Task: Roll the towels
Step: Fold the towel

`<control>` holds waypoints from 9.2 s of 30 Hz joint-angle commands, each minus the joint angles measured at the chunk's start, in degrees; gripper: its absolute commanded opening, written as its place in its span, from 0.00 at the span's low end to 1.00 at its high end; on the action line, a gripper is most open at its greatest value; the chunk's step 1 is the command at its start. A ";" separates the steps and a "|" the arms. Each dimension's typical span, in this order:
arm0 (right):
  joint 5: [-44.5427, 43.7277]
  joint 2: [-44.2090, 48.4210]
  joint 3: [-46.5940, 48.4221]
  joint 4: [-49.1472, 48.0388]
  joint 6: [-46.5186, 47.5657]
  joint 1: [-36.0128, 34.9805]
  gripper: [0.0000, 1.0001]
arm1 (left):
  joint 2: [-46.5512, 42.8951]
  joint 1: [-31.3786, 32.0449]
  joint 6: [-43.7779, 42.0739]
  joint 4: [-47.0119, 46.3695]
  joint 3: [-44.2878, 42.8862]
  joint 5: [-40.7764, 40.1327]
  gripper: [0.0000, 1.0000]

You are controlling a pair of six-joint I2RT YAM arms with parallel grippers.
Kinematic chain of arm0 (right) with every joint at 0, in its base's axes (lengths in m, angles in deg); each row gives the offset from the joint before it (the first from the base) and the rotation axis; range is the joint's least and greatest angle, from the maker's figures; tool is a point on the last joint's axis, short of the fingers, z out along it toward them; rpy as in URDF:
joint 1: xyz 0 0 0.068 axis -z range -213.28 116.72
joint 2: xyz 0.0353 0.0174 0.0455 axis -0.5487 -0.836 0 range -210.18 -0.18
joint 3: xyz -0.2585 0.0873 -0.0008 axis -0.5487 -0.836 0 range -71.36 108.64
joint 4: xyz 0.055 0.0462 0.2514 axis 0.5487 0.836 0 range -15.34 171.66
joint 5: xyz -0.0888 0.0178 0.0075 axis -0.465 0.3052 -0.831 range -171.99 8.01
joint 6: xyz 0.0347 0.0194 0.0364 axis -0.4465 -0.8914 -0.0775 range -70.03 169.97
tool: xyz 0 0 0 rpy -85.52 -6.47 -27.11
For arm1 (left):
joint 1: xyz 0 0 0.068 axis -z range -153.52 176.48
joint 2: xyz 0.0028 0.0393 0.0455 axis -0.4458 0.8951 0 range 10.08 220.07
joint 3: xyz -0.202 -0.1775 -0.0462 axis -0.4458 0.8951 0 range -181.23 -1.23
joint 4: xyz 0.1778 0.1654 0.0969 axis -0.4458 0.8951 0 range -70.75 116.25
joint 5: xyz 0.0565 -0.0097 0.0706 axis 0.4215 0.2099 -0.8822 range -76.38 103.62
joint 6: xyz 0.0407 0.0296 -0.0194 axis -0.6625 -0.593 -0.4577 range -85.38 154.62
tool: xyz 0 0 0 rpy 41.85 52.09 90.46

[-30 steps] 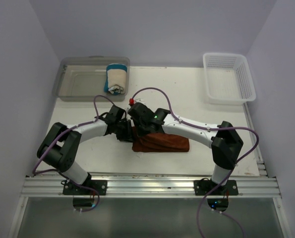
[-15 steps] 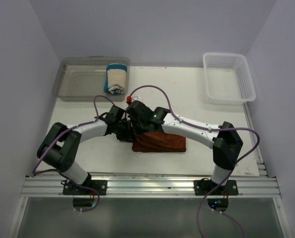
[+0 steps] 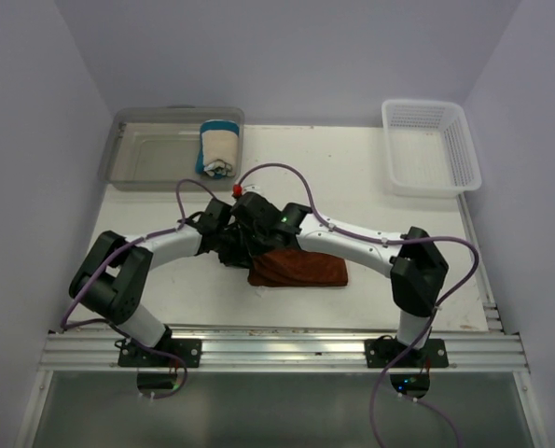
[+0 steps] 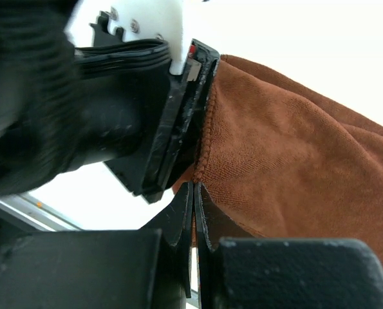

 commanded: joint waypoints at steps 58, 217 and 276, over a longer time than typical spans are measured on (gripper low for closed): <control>12.94 9.94 -29.21 -11.24 6.53 37.14 0.03 | 6.71 -1.65 -7.13 6.99 -15.31 -10.45 0.00; -8.51 25.67 -42.57 -11.07 -18.44 9.54 0.13 | 24.82 -0.24 -10.47 15.34 -40.45 -19.33 0.33; -1.94 10.30 -22.01 -11.32 -5.87 8.39 0.14 | -2.24 1.95 -5.64 14.74 -17.97 -20.94 0.40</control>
